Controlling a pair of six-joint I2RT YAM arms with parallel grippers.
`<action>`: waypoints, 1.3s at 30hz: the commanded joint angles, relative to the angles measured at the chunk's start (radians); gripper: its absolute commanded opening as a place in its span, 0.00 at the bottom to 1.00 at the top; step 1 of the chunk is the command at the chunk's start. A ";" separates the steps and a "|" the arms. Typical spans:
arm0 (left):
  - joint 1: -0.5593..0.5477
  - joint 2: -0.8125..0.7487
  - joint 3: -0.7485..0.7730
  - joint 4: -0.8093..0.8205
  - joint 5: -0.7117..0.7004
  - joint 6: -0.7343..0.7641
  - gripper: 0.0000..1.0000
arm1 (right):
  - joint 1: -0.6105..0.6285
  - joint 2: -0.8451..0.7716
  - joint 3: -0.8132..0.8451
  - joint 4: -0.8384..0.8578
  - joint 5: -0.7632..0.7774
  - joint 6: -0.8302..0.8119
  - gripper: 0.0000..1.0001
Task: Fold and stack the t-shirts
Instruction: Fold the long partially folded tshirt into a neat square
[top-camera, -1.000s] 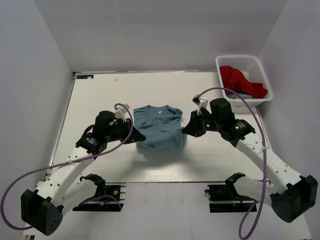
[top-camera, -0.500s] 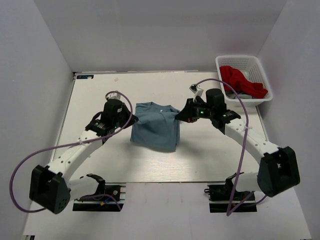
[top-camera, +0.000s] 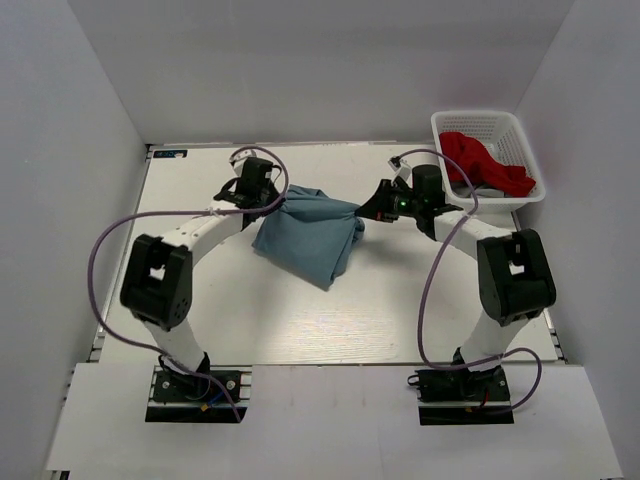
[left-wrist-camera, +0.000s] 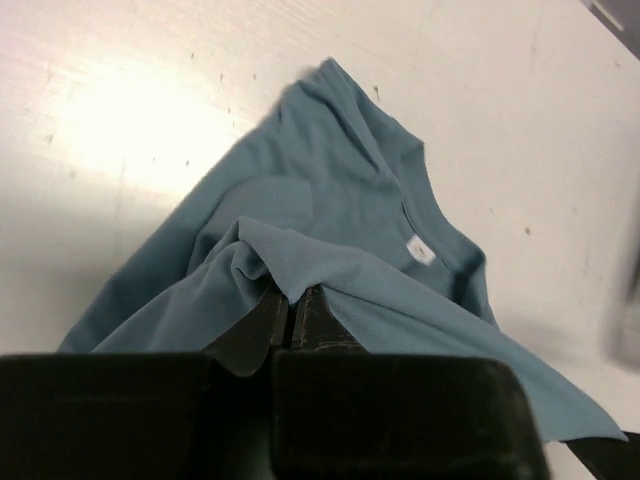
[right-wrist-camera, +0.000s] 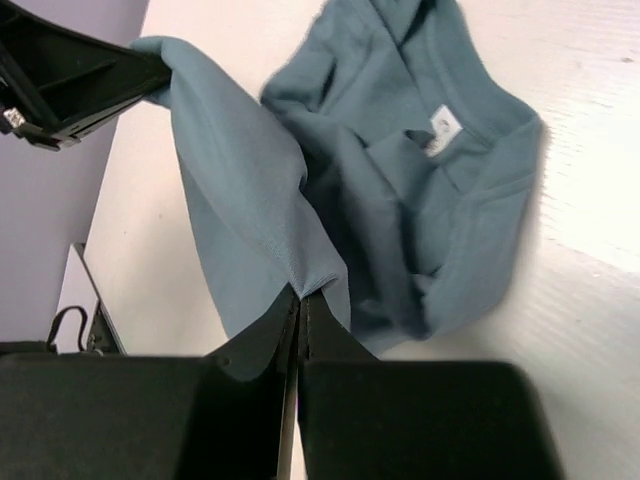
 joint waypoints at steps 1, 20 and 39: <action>0.041 0.090 0.120 0.007 -0.044 0.027 0.08 | -0.039 0.071 0.091 0.068 0.006 0.020 0.00; 0.040 0.170 0.179 0.142 0.436 0.280 1.00 | 0.042 -0.079 0.054 -0.096 0.256 -0.041 0.90; 0.052 0.580 0.422 0.302 0.502 0.208 1.00 | 0.039 0.361 0.171 0.111 0.141 0.076 0.90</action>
